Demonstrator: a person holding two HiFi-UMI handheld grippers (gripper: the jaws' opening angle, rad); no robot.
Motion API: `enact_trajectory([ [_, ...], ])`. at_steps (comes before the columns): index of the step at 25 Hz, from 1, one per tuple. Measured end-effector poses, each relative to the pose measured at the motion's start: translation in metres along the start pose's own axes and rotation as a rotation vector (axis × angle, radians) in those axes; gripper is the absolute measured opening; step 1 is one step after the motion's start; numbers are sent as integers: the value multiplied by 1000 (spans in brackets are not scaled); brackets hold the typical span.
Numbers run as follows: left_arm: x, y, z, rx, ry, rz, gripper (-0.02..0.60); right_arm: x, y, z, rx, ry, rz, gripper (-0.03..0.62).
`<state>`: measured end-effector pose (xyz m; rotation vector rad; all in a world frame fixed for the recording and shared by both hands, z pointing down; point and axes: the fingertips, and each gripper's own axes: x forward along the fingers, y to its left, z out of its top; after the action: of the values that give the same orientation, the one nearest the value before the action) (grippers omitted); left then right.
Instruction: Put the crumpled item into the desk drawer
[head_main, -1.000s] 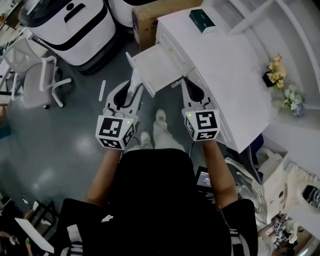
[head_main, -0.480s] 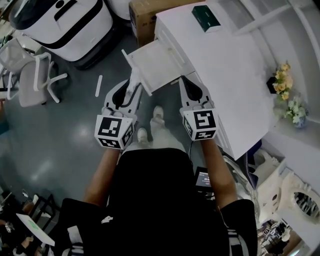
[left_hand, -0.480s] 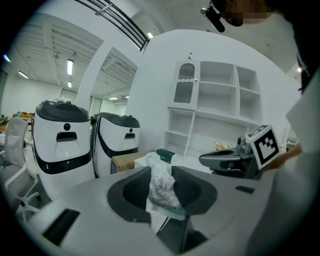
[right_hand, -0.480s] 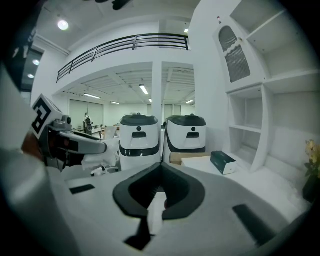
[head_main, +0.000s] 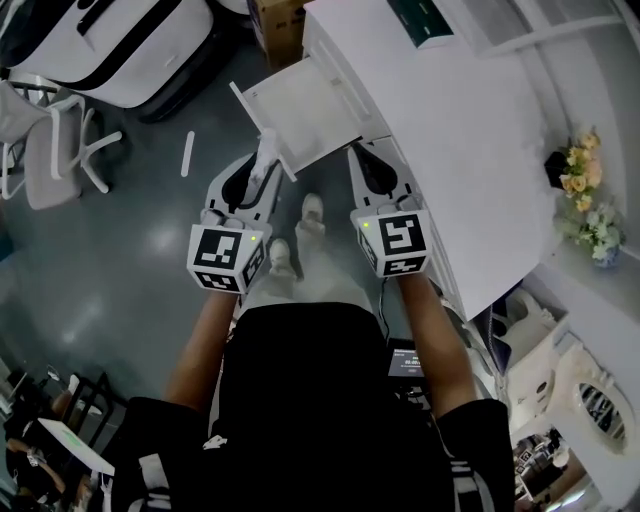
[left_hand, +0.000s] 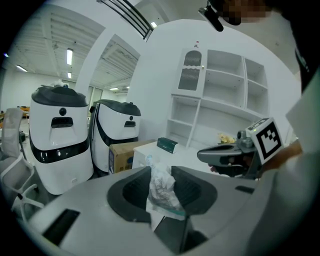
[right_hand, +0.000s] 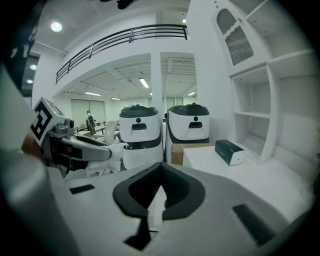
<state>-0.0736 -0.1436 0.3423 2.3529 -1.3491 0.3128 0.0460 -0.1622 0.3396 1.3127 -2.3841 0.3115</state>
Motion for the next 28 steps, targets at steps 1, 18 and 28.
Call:
enact_trajectory([
  [1, 4, 1, -5, -2, 10, 2, 110, 3, -1, -4, 4, 6, 3, -9],
  [18, 76, 17, -78, -31, 108, -13, 110, 60, -19, -75, 41, 83, 54, -9],
  [28, 121, 22, -126, -32, 155, -36, 110, 92, -22, -123, 48, 126, 80, -9],
])
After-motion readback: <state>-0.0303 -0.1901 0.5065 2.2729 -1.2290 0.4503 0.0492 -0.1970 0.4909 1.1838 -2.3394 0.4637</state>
